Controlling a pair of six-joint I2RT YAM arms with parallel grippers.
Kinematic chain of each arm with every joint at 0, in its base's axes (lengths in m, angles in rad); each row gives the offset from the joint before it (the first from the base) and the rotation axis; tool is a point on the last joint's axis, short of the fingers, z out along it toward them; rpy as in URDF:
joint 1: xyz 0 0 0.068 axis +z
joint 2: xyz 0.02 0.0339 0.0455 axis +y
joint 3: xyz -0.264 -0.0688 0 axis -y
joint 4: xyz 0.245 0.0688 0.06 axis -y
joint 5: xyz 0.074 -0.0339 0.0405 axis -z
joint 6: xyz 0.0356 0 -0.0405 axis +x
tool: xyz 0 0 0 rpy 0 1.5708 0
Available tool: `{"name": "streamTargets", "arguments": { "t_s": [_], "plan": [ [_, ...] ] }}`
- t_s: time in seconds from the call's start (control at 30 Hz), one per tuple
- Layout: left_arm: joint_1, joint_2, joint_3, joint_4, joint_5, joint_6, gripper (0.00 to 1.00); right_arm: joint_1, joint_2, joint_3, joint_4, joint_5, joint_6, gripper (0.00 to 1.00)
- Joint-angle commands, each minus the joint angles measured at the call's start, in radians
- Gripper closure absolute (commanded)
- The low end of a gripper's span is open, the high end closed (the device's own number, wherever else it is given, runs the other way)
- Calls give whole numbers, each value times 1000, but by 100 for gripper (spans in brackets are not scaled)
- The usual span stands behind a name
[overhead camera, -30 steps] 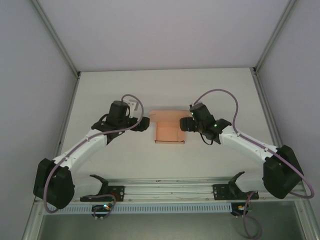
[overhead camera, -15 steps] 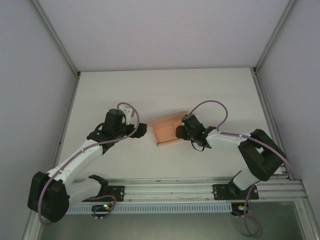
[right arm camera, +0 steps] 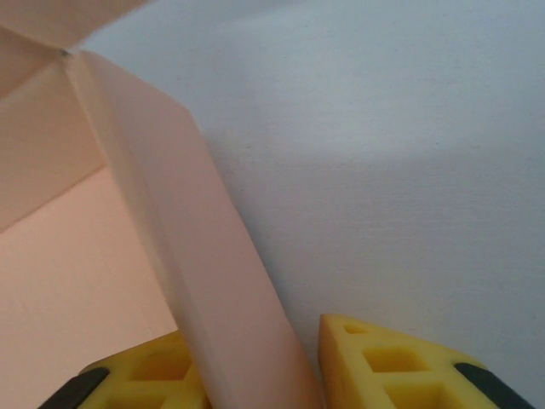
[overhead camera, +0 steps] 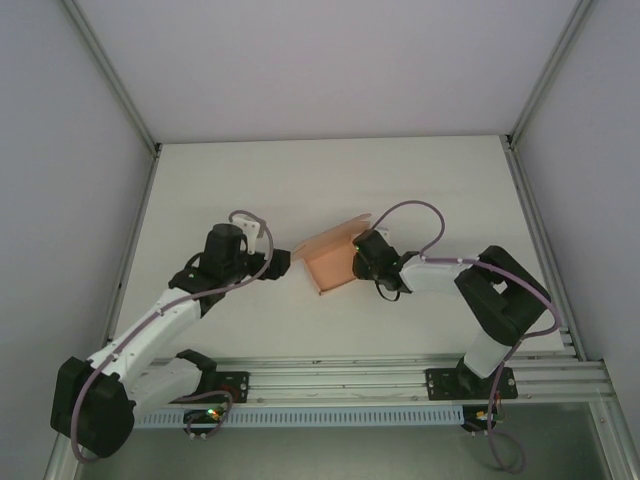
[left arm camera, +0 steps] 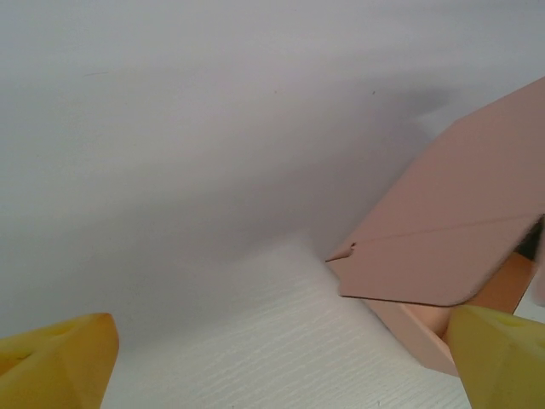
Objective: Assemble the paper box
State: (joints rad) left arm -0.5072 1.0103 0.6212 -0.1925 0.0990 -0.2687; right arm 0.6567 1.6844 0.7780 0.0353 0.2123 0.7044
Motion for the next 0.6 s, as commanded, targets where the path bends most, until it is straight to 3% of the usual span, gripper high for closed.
{"name": "streamTargets", "arguments": {
  "t_s": [0.0, 0.13, 0.37, 0.57],
  "plan": [
    [10, -27, -8, -11, -15, -17, 0, 17, 26, 53, -67, 45, -51, 64],
    [11, -42, -10, -16, -15, -18, 0, 55, -3, 100, -141, 130, -121, 59],
    [10, -58, -18, -17, -15, -18, 0, 51, 13, 132, -113, 149, -186, 55],
    [12, -67, -21, -21, -18, -17, 0, 8, 85, 141, -31, 61, -217, 54]
  ]
}}
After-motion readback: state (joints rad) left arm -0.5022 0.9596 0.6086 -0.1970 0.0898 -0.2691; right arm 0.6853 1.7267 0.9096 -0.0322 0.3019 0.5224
